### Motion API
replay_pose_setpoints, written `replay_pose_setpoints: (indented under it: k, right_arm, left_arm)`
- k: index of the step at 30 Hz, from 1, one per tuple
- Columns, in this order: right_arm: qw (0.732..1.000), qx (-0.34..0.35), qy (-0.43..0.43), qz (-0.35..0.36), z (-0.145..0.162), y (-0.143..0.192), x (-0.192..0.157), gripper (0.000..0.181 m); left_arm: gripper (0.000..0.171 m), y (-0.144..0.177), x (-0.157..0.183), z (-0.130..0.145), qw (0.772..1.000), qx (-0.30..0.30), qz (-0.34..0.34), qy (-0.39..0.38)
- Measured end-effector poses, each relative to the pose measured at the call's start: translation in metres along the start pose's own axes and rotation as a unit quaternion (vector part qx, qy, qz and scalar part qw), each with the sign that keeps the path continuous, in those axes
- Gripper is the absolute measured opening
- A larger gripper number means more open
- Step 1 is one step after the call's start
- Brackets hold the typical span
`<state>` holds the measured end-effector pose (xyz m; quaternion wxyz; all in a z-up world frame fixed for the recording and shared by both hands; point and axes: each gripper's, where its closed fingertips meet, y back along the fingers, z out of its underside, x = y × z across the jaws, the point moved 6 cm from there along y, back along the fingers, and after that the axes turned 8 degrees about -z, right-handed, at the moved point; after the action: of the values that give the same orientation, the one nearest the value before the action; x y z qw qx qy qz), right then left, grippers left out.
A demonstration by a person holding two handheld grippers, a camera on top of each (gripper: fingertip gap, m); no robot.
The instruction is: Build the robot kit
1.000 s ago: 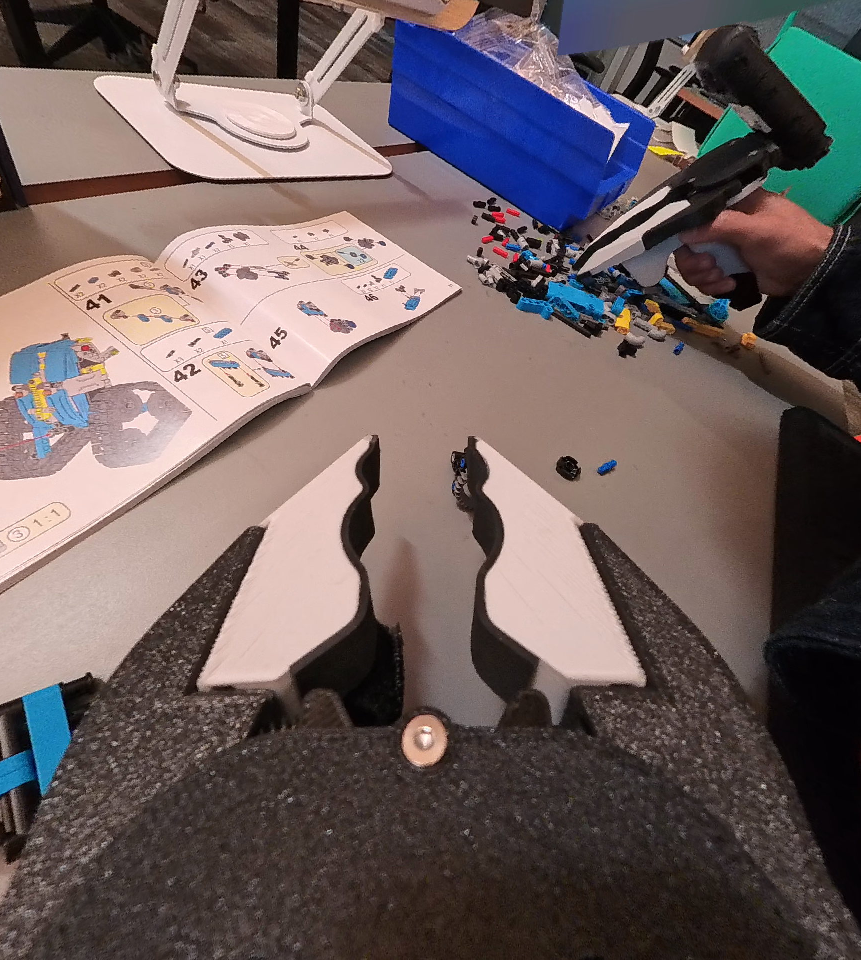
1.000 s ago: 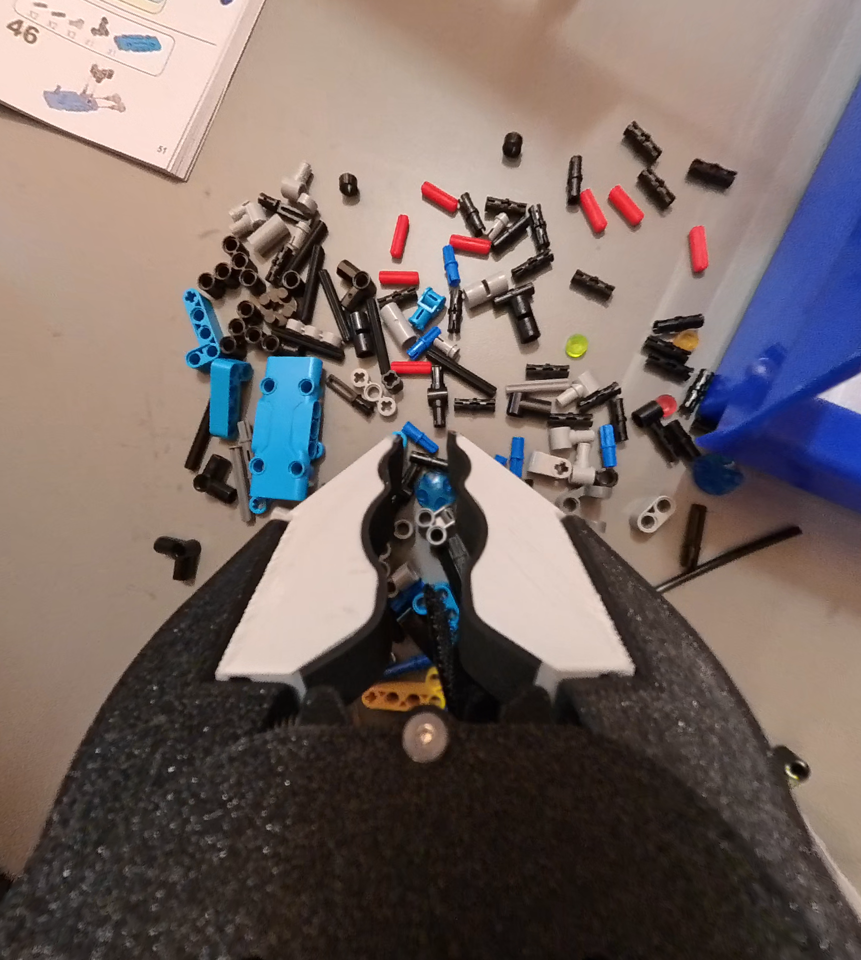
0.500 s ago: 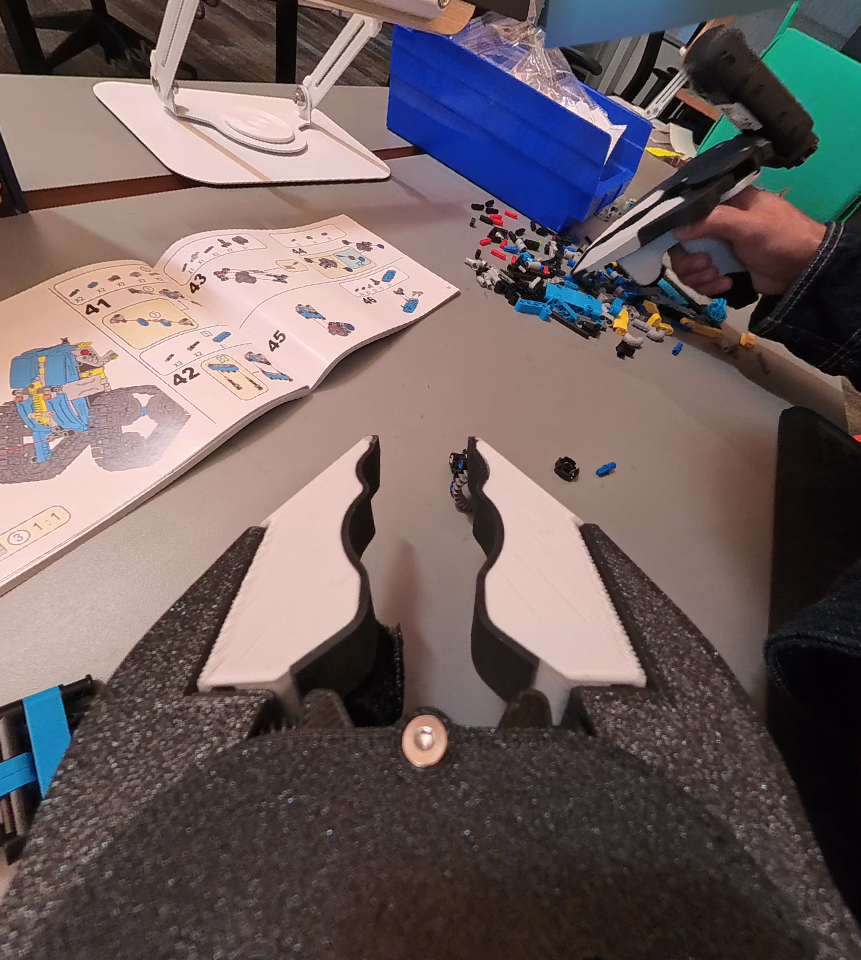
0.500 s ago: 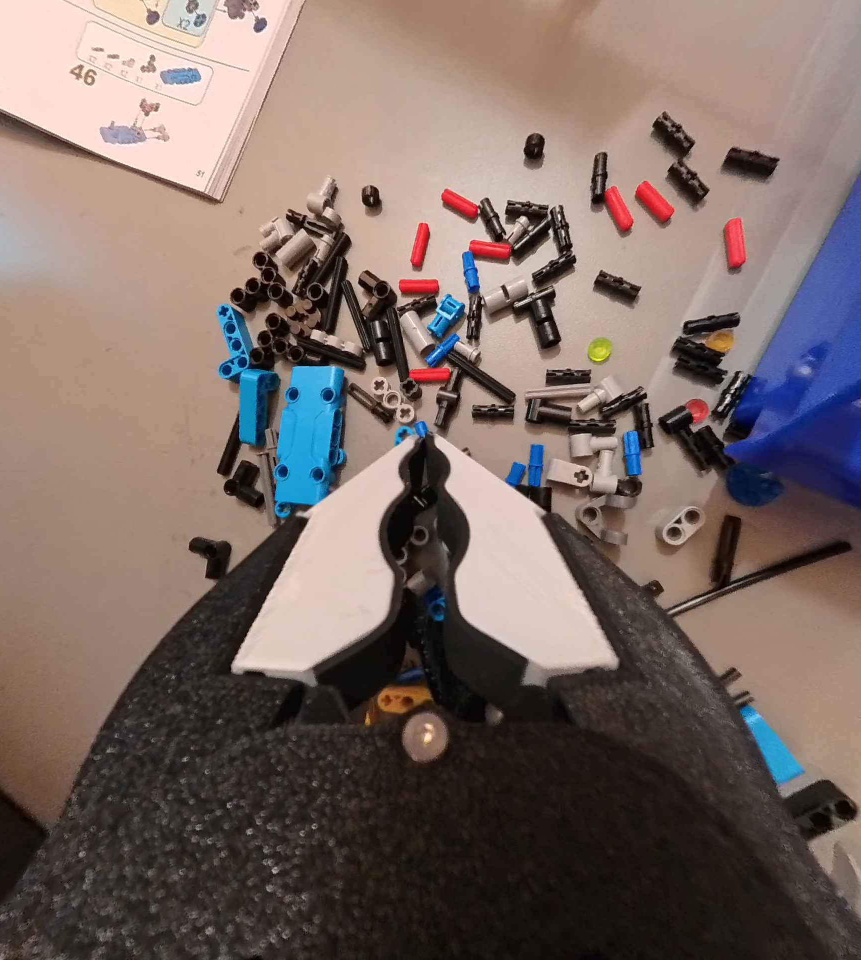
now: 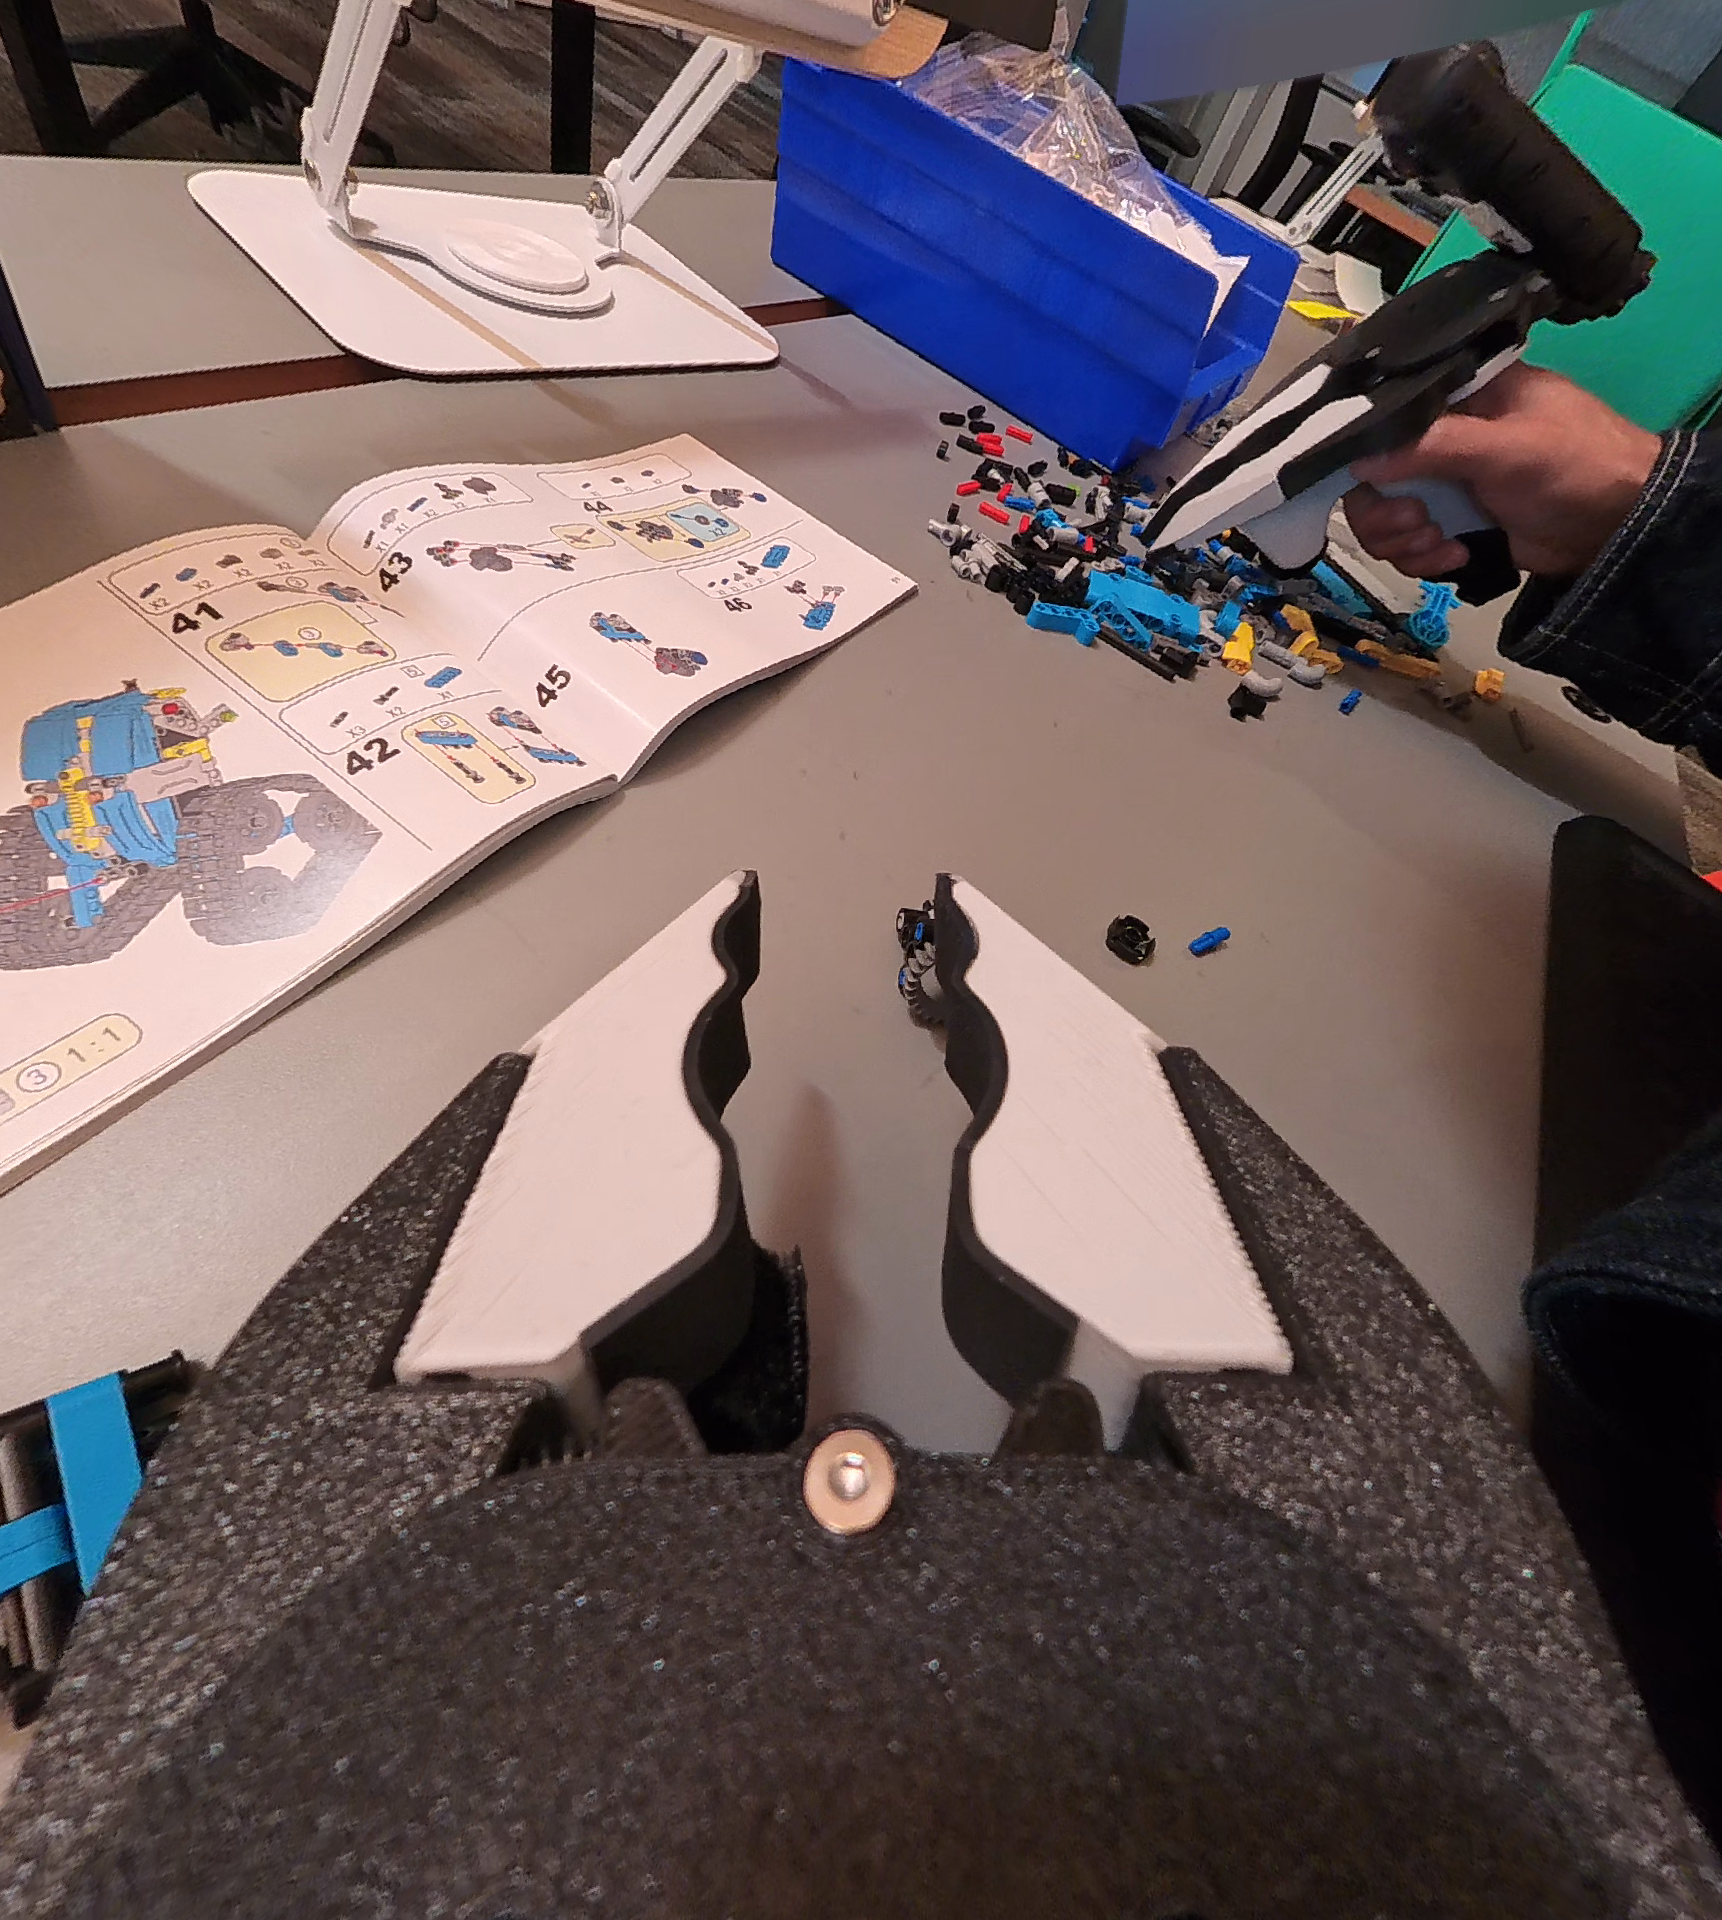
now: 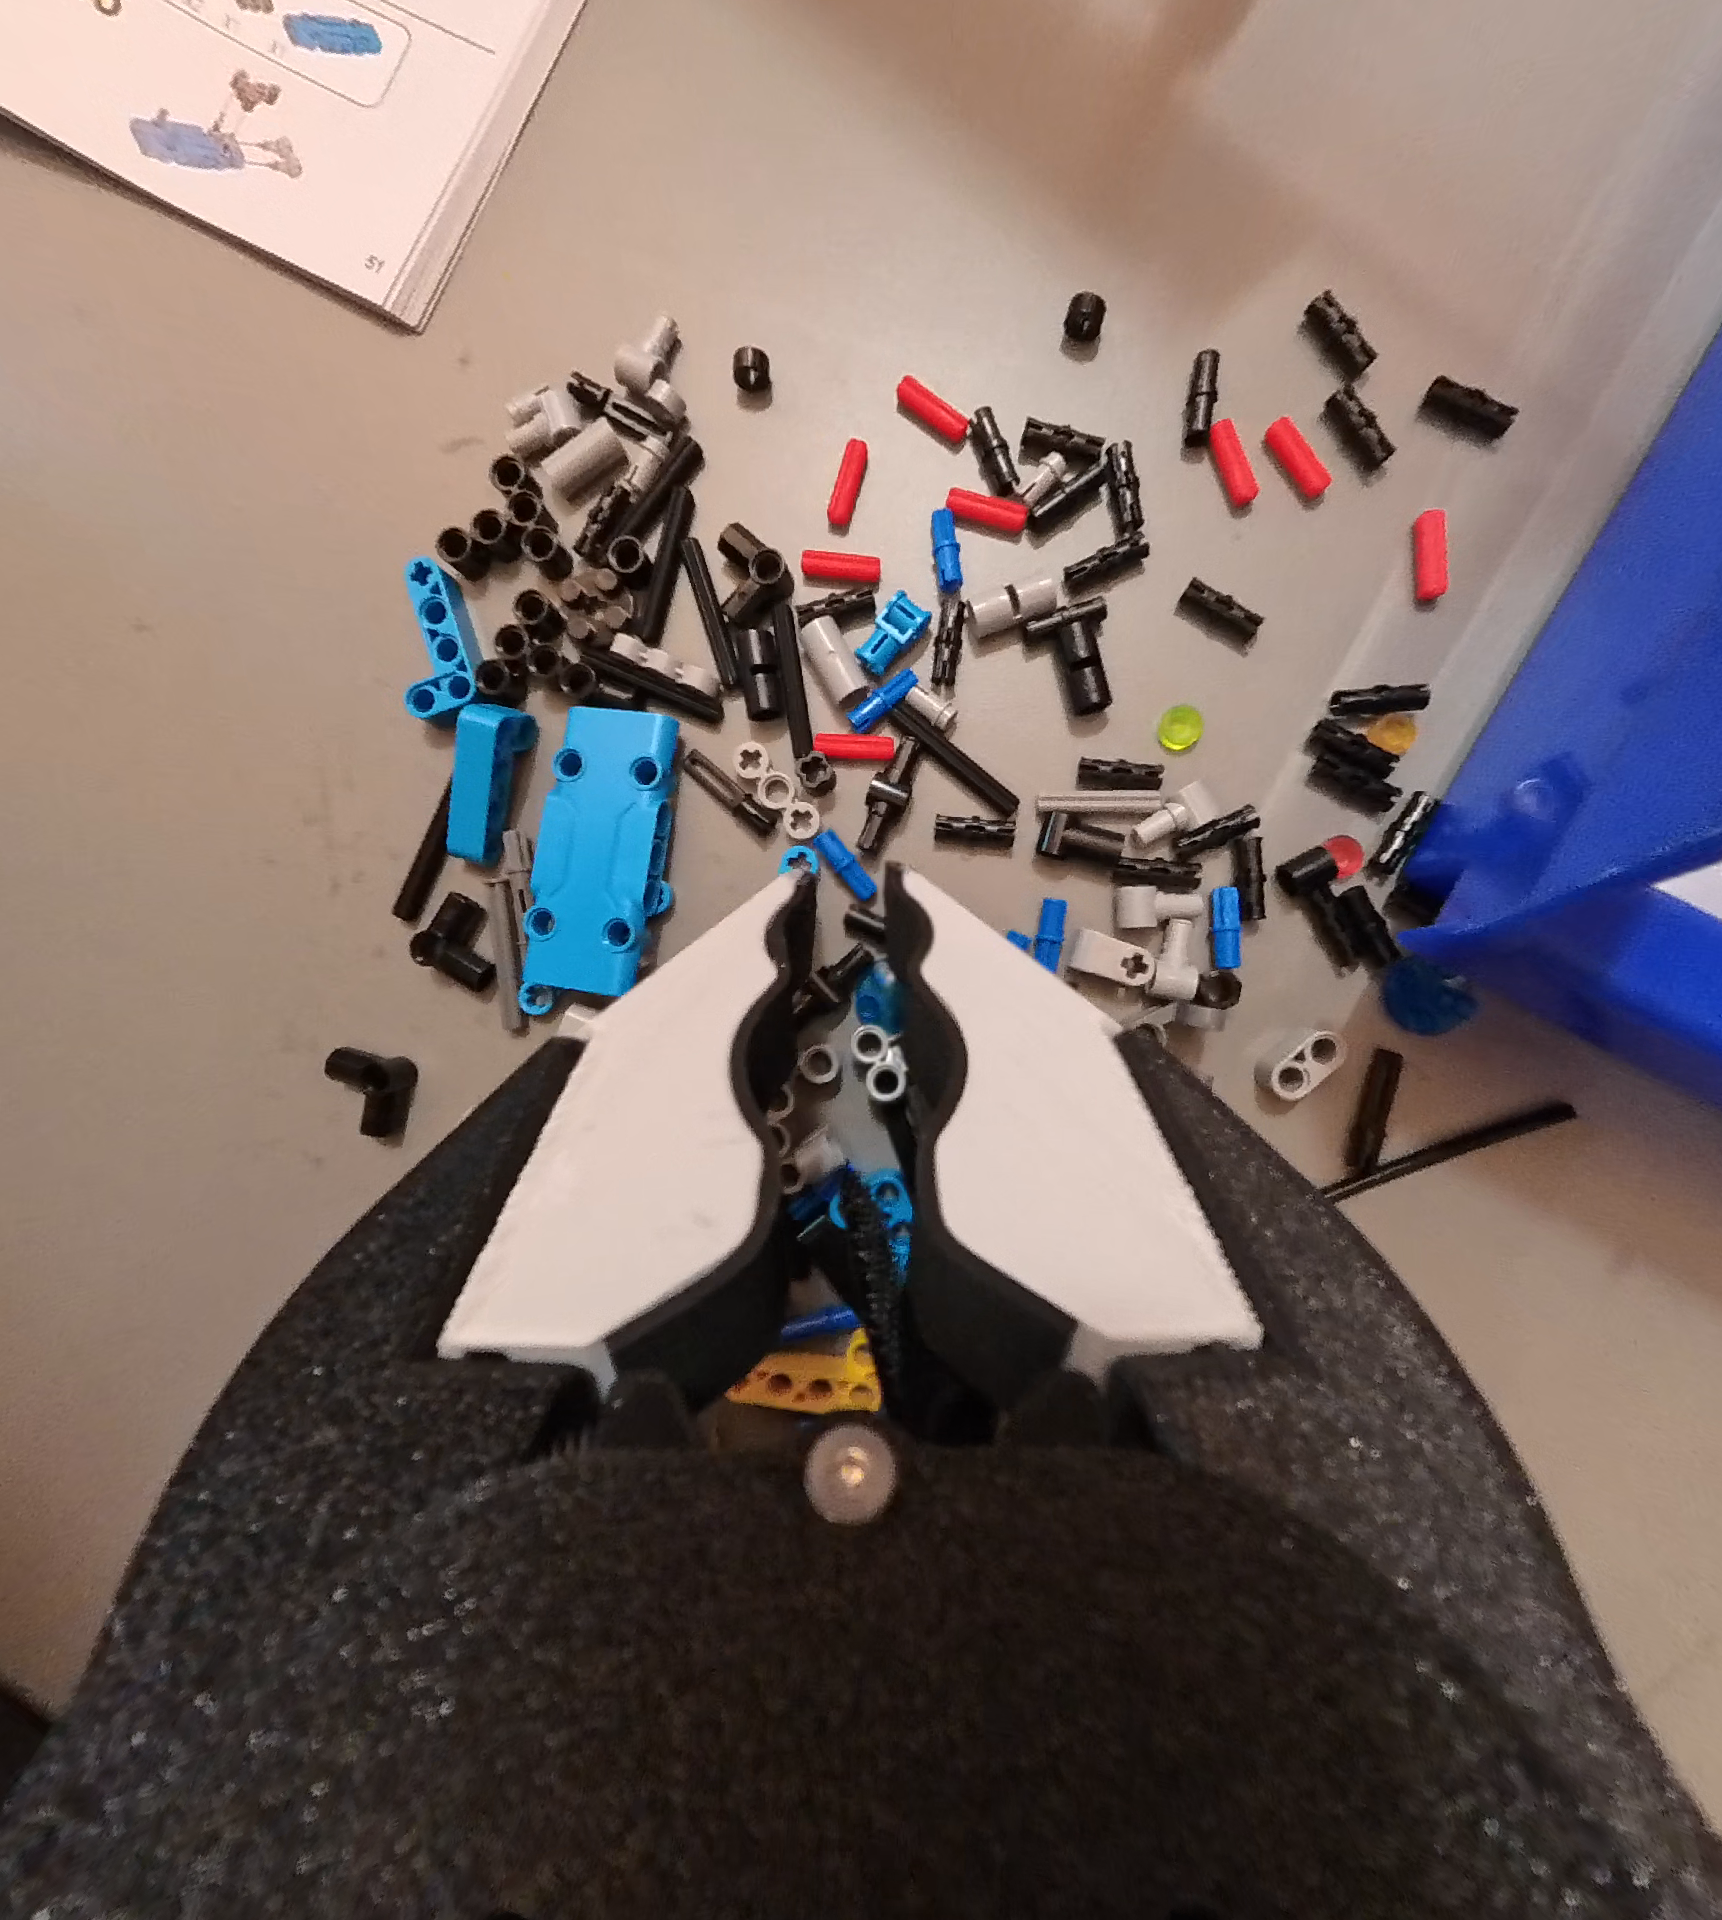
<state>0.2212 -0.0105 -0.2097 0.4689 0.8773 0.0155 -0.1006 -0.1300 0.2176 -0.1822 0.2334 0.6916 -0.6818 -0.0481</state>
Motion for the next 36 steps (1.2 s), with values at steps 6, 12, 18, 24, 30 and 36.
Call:
replay_pose_setpoints:
  k: [6, 12, 18, 24, 30, 36]
  right_arm:
    - [1.000, -0.006, -0.006, -0.007, 0.002, -0.006, 0.004, 0.009]
    - [1.000, -0.010, 0.003, -0.011, 0.001, -0.008, 0.002, 0.004]
    - [0.979, -0.007, 0.058, -0.196, -0.012, 0.010, -0.073, 0.004]
    - [0.920, -0.020, 0.129, -0.370, 0.005, -0.040, -0.201, 0.004]
    - [0.917, -0.059, 0.180, -0.352, 0.022, -0.059, -0.227, 0.004]
    - [0.921, -0.040, 0.159, -0.354, 0.018, -0.057, -0.220, 0.012]
  left_arm:
    - [0.033, 0.000, 0.000, 0.000, 1.000, 0.000, 0.000, 0.001]
    - [0.033, 0.000, 0.000, 0.000, 1.000, 0.000, -0.001, 0.000]
    - [0.033, 0.000, 0.000, -0.002, 1.000, 0.005, 0.002, 0.003]
    - [0.033, 0.002, 0.002, -0.003, 1.000, 0.006, -0.002, -0.005]
    - [0.033, 0.004, 0.004, -0.006, 1.000, 0.012, 0.002, -0.006]
    - [0.033, 0.004, 0.004, -0.004, 1.000, 0.006, -0.005, -0.017]
